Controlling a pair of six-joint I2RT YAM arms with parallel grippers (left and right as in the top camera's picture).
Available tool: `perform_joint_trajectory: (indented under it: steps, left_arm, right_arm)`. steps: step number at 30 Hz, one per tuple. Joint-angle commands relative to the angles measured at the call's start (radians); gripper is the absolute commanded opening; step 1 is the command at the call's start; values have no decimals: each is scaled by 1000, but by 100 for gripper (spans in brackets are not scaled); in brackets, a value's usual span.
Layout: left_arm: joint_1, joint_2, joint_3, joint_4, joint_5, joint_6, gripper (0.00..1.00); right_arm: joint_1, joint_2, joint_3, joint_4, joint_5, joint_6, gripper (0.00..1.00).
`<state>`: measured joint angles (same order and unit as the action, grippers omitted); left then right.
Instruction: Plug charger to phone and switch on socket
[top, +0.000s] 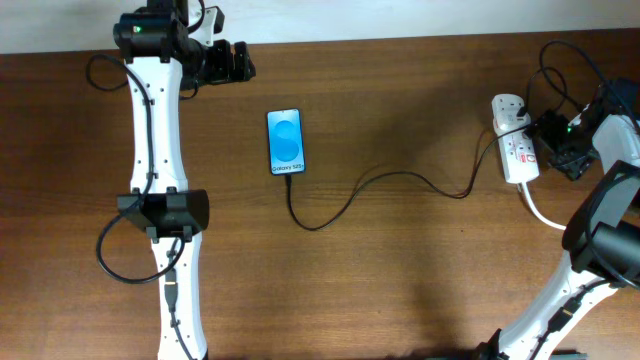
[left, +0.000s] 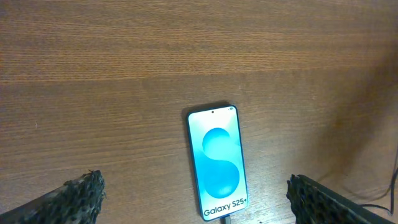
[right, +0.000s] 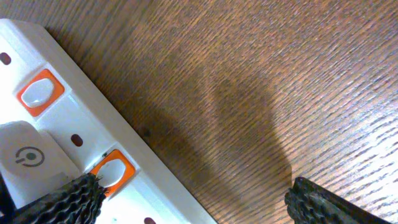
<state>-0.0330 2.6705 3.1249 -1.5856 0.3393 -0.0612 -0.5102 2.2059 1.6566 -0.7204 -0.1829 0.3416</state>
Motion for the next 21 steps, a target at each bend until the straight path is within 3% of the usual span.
perform_joint_trajectory:
  steps: [1,12,15,21]
  left_arm:
    - [3,-14,0,1,-7,2,99]
    - [3,-14,0,1,-8,2,99]
    - [3,-14,0,1,-8,2,99]
    - [3,-14,0,1,-7,2,99]
  right_arm:
    - [6,9,-9,-6,97,7,98]
    - [7,10,-10,-13,124,7,98]
    - [5,10,-11,-12,226,68,98]
    - [4,10,-11,8,155,80,98]
